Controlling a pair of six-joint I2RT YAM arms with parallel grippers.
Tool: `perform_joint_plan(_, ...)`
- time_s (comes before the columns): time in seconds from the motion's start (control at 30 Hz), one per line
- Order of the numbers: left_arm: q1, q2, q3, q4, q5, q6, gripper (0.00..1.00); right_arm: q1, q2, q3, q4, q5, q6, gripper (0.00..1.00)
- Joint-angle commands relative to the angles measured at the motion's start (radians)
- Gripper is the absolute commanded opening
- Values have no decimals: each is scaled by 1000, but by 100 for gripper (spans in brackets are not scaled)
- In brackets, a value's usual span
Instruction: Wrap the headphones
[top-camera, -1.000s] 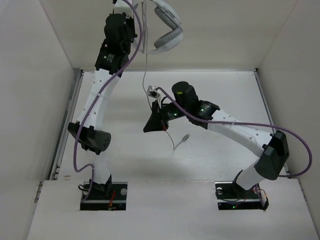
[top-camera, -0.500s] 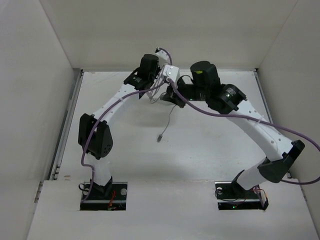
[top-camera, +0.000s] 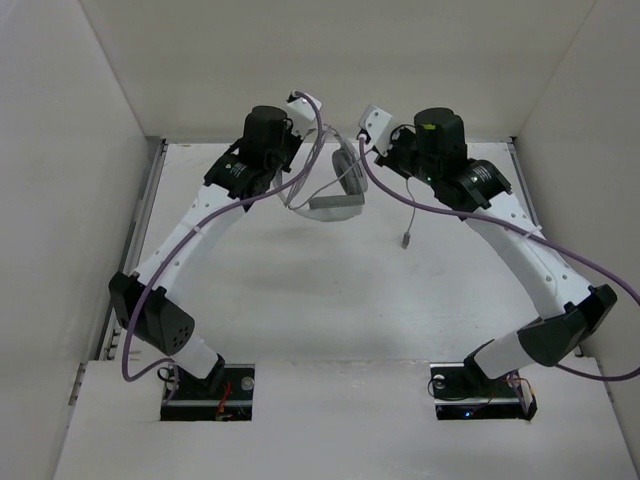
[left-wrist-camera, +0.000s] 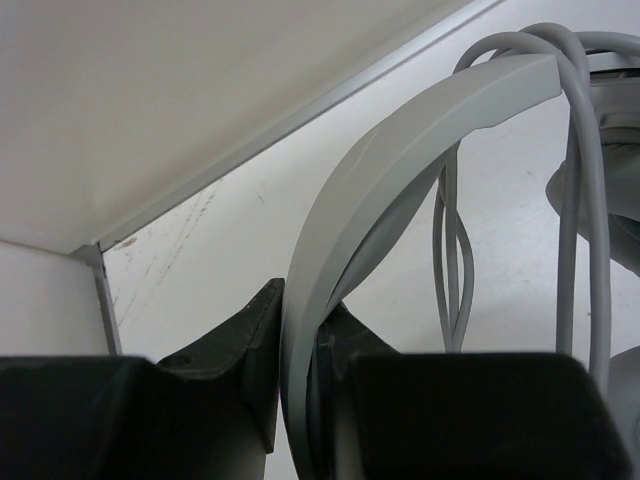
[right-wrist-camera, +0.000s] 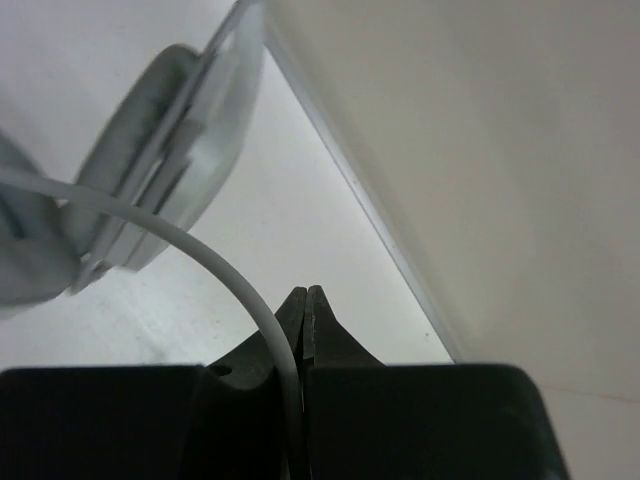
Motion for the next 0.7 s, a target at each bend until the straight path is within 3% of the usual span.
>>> perform_joint_plan(0.0, -18, -60, -9, -27, 105, -55, 0, -11, -7, 8, 183, 113, -28, 2)
perform_joint_plan(0.33, -72, -103, -19, -99, 261, -72, 0, -33, 61, 64, 278, 130, -2, 1)
perform_joint_plan(0.67, -85, -108, 152, -156, 366, -139, 0, -152, 96, 2, 301, 46, 143, 2)
